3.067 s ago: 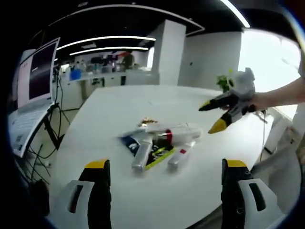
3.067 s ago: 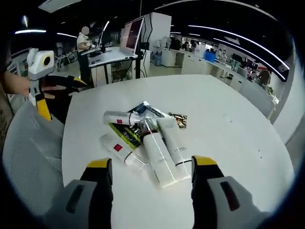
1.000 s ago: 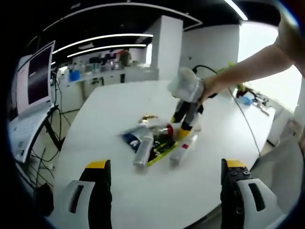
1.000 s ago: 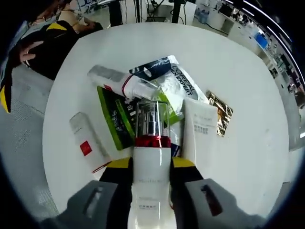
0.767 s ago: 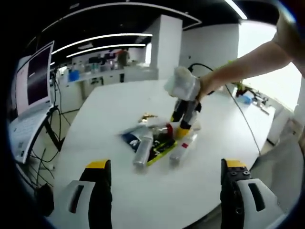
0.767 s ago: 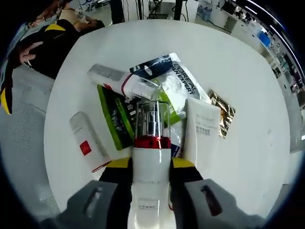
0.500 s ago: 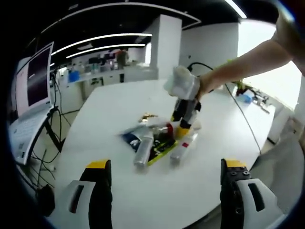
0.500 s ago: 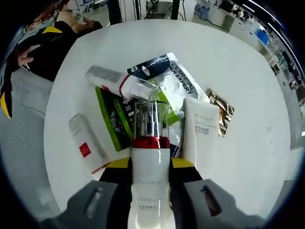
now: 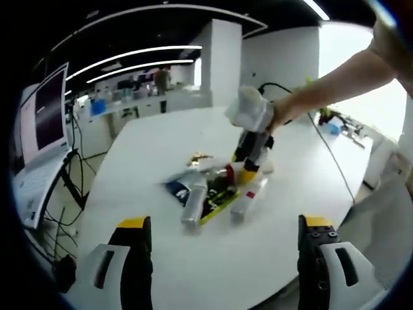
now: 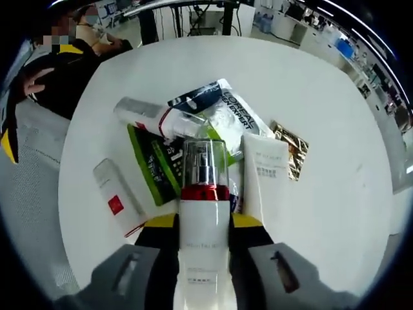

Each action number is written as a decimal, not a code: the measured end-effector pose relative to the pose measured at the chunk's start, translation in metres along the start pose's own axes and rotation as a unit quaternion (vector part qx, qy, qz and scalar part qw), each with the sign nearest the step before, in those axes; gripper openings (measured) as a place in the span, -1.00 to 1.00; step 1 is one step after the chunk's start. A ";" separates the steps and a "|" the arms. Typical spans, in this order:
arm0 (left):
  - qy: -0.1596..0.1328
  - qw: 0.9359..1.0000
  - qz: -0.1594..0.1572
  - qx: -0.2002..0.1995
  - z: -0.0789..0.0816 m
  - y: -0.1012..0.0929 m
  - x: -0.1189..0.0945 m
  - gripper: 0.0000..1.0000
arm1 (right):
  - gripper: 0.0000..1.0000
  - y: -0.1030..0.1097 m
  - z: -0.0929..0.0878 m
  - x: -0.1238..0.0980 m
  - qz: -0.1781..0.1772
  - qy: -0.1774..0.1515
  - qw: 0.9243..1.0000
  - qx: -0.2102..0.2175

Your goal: Arrange the skincare products in the storage area until every visible bottle or jar stands upright without overlapping.

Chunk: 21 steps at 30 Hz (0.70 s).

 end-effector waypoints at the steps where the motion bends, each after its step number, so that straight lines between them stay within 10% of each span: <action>1: 0.001 1.000 0.000 0.001 0.000 0.000 0.000 0.84 | -0.43 0.000 -0.001 -0.003 -0.003 -0.003 1.000 0.002; 21: -0.001 1.000 -0.003 -0.003 -0.001 -0.001 0.000 0.84 | -0.44 -0.002 -0.024 -0.059 -0.093 -0.106 0.982 0.125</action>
Point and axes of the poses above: the point that each gripper's makers call its tool centre point, and the gripper's own axes: x roughly forward along the fingers, y roughly to its left, z roughly out of its top, the point moved 3 cm from there along -x, roughly backward along the fingers, and after that the axes turned 6 degrees about -x, right-handed, at the moved point
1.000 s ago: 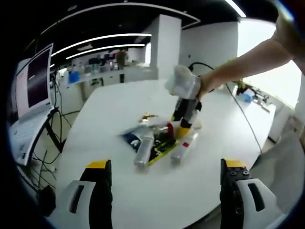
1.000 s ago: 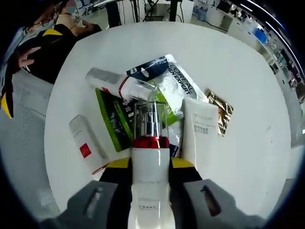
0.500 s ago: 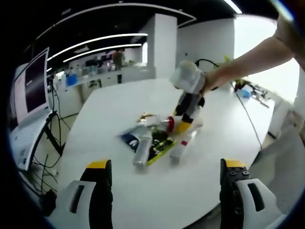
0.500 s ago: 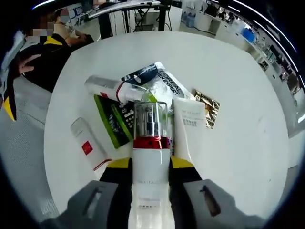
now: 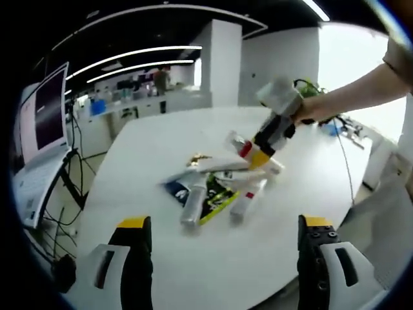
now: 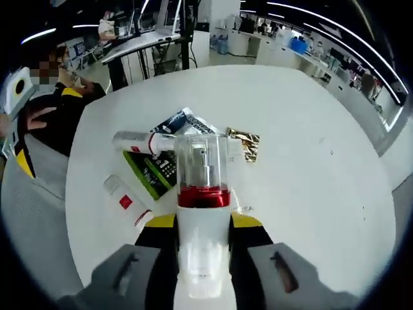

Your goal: Arrange the skincare products in the storage area until every visible bottle or jar stands upright without overlapping.

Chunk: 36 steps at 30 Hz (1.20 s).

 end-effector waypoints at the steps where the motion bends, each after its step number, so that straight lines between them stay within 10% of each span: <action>1: 0.000 1.000 -0.001 0.002 0.000 0.000 0.000 0.84 | -0.44 -0.001 -0.001 -0.002 -0.004 -0.003 1.000 0.006; 36: 0.005 1.000 -0.025 0.010 0.006 -0.017 0.003 0.81 | -0.45 0.022 -0.031 -0.086 -0.124 -0.108 0.973 0.163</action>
Point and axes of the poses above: the point that each gripper's makers call its tool centre point, and the gripper's own axes: x roughly forward along the fingers, y roughly to its left, z roughly out of its top, the point moved 3 cm from there along -x, roughly backward along the fingers, and after that the axes turned 6 degrees about -x, right-handed, at the moved point
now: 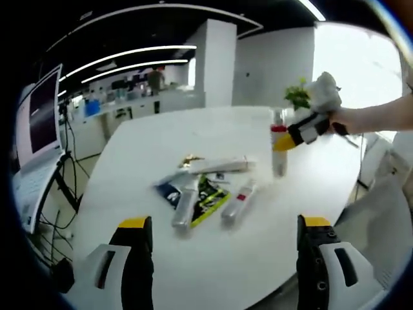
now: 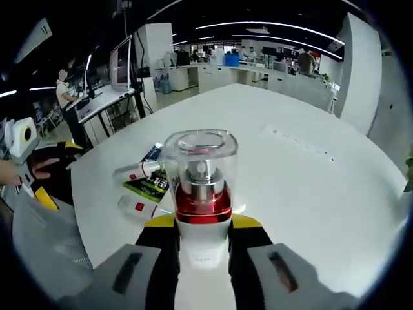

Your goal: Arrange the skincare products in the storage area until every visible bottle or jar stands upright without overlapping.

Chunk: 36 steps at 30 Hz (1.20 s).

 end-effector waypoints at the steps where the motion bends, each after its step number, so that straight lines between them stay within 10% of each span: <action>1: 0.001 1.000 -0.004 0.004 0.001 -0.004 0.001 0.81 | -0.45 0.001 0.000 -0.004 -0.003 -0.006 1.000 0.005; 20: -0.036 0.994 -0.105 0.023 0.048 -0.090 0.036 0.77 | -0.45 0.022 0.032 -0.078 -0.063 -0.095 0.991 0.066; 36: -0.042 0.975 -0.212 0.059 0.074 -0.170 0.068 0.48 | -0.45 0.042 0.038 -0.110 -0.093 -0.124 0.985 0.075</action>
Point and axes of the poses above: the point that each gripper's makers call its tool centre point, and the gripper's own axes: x roughly forward along the fingers, y roughly to its left, z roughly out of its top, the point moved 3 cm from there along -x, roughly backward along the fingers, and after that the axes turned 6 degrees about -x, right-handed, at the moved point
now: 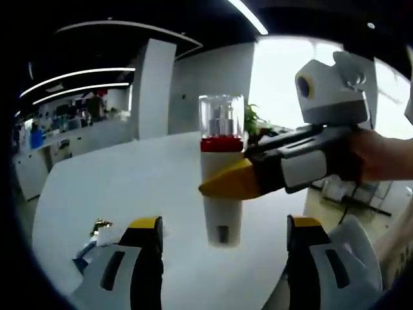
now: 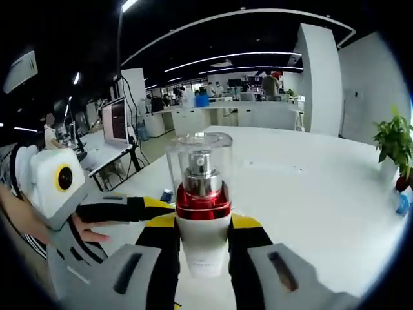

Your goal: Arrange the skincare products in the storage area until every visible bottle or jar stands upright without overlapping.

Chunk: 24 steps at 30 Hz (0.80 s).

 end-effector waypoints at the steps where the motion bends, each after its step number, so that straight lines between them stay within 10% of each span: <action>1: 0.002 1.000 -0.002 0.001 0.000 0.000 0.001 0.45 | -0.45 0.000 0.001 -0.001 -0.002 -0.002 1.000 -0.001; 24: 0.012 0.999 -0.035 0.023 0.010 -0.004 0.021 -0.37 | -0.45 0.003 0.003 -0.010 -0.026 -0.027 0.999 0.005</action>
Point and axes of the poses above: the point that each gripper's makers call its tool centre point, and the gripper's own axes: x roughly forward along the fingers, y roughly to its left, z roughly out of its top, the point moved 3 cm from there along -x, roughly backward along the fingers, and after that the axes turned 6 degrees about -x, right-handed, at the moved point
